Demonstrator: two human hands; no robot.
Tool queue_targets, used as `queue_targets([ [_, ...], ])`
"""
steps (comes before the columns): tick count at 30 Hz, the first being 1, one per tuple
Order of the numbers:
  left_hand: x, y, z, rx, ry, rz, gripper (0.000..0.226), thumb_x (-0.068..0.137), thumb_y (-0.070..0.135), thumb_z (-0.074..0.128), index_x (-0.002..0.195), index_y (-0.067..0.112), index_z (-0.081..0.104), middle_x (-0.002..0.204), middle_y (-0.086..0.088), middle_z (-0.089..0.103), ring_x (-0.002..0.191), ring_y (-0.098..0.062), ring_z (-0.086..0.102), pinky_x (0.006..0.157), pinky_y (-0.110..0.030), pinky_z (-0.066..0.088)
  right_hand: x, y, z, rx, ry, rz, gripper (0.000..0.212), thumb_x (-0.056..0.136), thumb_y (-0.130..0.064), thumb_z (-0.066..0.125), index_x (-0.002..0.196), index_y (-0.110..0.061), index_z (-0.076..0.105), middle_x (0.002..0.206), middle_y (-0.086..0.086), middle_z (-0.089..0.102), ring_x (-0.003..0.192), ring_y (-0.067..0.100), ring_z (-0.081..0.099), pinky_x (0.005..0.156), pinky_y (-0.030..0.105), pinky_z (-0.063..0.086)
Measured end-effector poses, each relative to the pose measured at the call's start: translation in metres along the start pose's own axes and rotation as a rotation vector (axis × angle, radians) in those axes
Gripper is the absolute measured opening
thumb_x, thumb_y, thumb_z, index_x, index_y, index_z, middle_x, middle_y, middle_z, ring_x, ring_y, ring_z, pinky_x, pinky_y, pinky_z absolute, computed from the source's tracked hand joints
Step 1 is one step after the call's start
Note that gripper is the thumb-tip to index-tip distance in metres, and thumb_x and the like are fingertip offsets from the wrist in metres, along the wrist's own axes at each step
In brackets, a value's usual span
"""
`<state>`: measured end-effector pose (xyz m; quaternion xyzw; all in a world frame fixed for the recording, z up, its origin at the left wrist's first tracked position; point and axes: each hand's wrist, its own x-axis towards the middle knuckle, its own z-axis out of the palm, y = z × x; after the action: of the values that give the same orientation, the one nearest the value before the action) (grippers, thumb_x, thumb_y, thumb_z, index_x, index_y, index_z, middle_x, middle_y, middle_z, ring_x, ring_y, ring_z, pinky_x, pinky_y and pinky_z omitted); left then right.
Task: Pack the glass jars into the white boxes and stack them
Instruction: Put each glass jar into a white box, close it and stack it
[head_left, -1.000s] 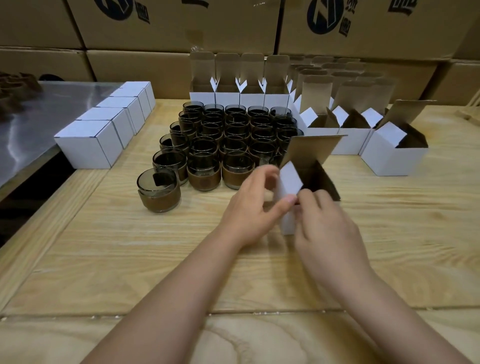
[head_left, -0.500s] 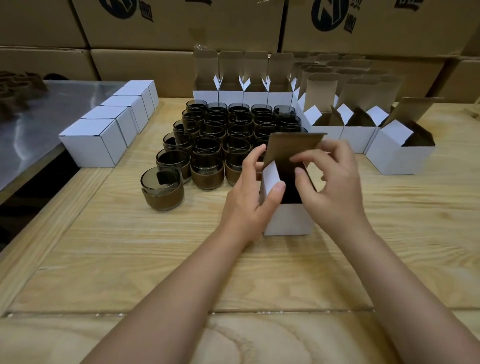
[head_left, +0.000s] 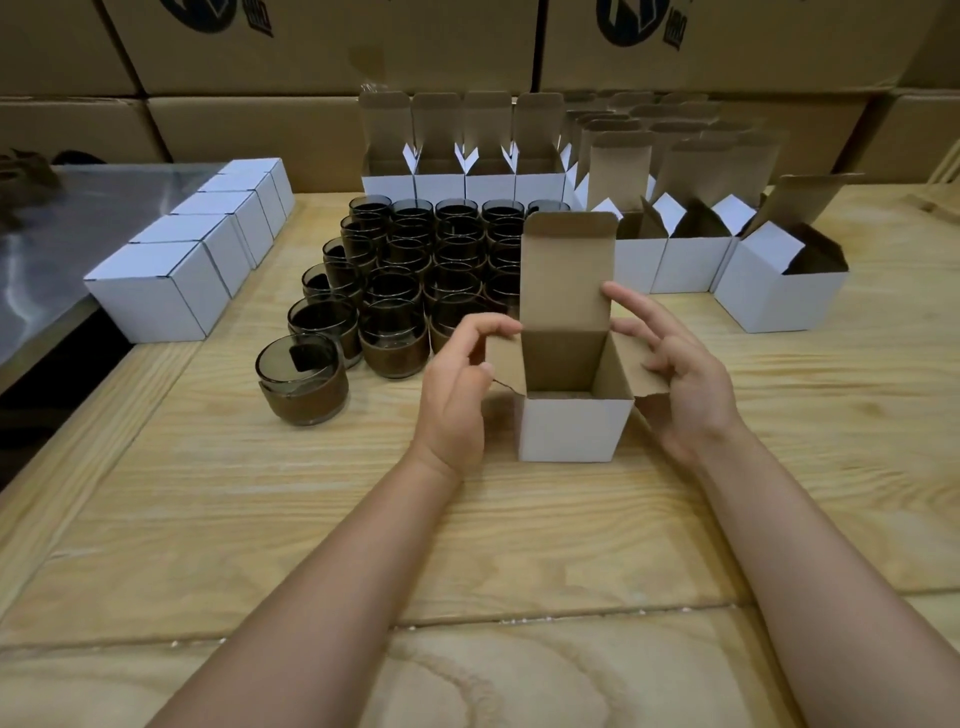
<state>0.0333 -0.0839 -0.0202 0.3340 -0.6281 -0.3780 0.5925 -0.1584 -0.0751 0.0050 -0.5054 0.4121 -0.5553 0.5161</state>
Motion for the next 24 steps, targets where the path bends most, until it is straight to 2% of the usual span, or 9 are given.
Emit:
queue_targets([
  [3, 0.001, 0.002, -0.001, -0.119, -0.044, -0.091, 0.044, 0.069, 0.004, 0.034, 0.104, 0.014, 0.058, 0.098, 0.004, 0.062, 0.090, -0.001, 0.058, 0.071, -0.020, 0.047, 0.002, 0.002, 0.000, 0.002, -0.014, 0.039, 0.067, 0.063, -0.014, 0.034, 0.118, -0.039, 0.065, 0.123, 0.008, 0.059, 0.094, 0.020, 0.060, 0.069, 0.027, 0.049],
  [8, 0.000, 0.006, -0.001, -0.126, -0.050, -0.122, 0.050, 0.068, 0.007, 0.033, 0.113, 0.007, 0.055, 0.103, -0.002, 0.062, 0.092, 0.000, 0.059, 0.074, -0.018, 0.047, 0.001, 0.002, 0.002, 0.037, -0.009, 0.046, 0.068, 0.063, -0.014, 0.033, 0.118, -0.039, 0.064, 0.131, 0.019, 0.051, 0.099, 0.027, 0.056, 0.077, 0.034, 0.047],
  [11, -0.002, 0.006, 0.001, -0.127, -0.090, -0.117, 0.045, 0.073, 0.014, 0.036, 0.115, 0.015, 0.053, 0.108, 0.003, 0.059, 0.096, -0.001, 0.057, 0.080, -0.021, 0.046, -0.001, 0.001, 0.005, 0.013, 0.003, 0.043, 0.068, 0.064, -0.014, 0.033, 0.119, -0.039, 0.063, 0.128, 0.018, 0.053, 0.097, 0.025, 0.058, 0.077, 0.033, 0.048],
  [13, -0.003, 0.004, 0.002, -0.092, -0.150, -0.118, 0.042, 0.078, 0.032, 0.046, 0.119, 0.024, 0.048, 0.112, 0.009, 0.054, 0.100, 0.000, 0.055, 0.084, -0.023, 0.045, -0.003, 0.000, 0.006, -0.041, 0.006, 0.036, 0.065, 0.068, -0.014, 0.032, 0.120, -0.039, 0.062, 0.124, 0.014, 0.056, 0.094, 0.022, 0.060, 0.070, 0.027, 0.051],
  [17, -0.005, -0.001, 0.001, 0.033, -0.201, -0.109, 0.068, 0.065, 0.043, 0.076, 0.122, 0.039, 0.039, 0.117, 0.017, 0.052, 0.106, -0.003, 0.058, 0.085, -0.027, 0.051, -0.005, -0.010, 0.010, -0.230, 0.075, 0.009, 0.058, 0.086, 0.002, 0.028, 0.124, -0.030, 0.059, 0.114, 0.006, 0.058, 0.086, 0.004, 0.061, 0.068, 0.017, 0.050],
  [19, -0.003, -0.001, -0.001, 0.066, -0.170, -0.125, 0.073, 0.060, 0.044, 0.082, 0.120, 0.043, 0.041, 0.117, 0.023, 0.053, 0.108, -0.007, 0.059, 0.087, -0.037, 0.055, -0.007, -0.022, 0.015, -0.544, 0.243, -0.123, 0.047, 0.089, 0.000, 0.038, 0.118, -0.028, 0.061, 0.110, -0.003, 0.054, 0.090, 0.003, 0.056, 0.076, 0.016, 0.045],
  [21, 0.000, -0.002, -0.002, 0.097, -0.166, -0.148, 0.075, 0.058, 0.045, 0.084, 0.120, 0.045, 0.041, 0.115, 0.026, 0.054, 0.108, -0.008, 0.060, 0.085, -0.037, 0.056, -0.012, -0.038, 0.030, -0.799, 0.433, -0.401, 0.035, 0.087, -0.006, 0.047, 0.112, -0.024, 0.064, 0.108, -0.007, 0.050, 0.100, 0.012, 0.052, 0.086, 0.022, 0.043],
  [22, 0.001, -0.002, -0.002, 0.098, -0.166, -0.151, 0.075, 0.058, 0.045, 0.084, 0.119, 0.045, 0.041, 0.113, 0.027, 0.055, 0.106, -0.007, 0.060, 0.082, -0.033, 0.056, -0.013, -0.047, 0.043, -0.847, 0.461, -0.542, 0.031, 0.086, -0.008, 0.049, 0.109, -0.020, 0.065, 0.106, -0.006, 0.051, 0.100, 0.015, 0.052, 0.087, 0.025, 0.042],
  [24, 0.001, -0.002, -0.001, 0.100, -0.165, -0.152, 0.073, 0.059, 0.040, 0.084, 0.120, 0.041, 0.043, 0.104, 0.027, 0.058, 0.097, 0.001, 0.061, 0.074, -0.021, 0.052, -0.011, -0.061, 0.072, -0.934, 0.332, -0.705, 0.024, 0.086, -0.012, 0.054, 0.106, -0.014, 0.067, 0.101, -0.003, 0.055, 0.100, 0.018, 0.051, 0.087, 0.025, 0.037],
])
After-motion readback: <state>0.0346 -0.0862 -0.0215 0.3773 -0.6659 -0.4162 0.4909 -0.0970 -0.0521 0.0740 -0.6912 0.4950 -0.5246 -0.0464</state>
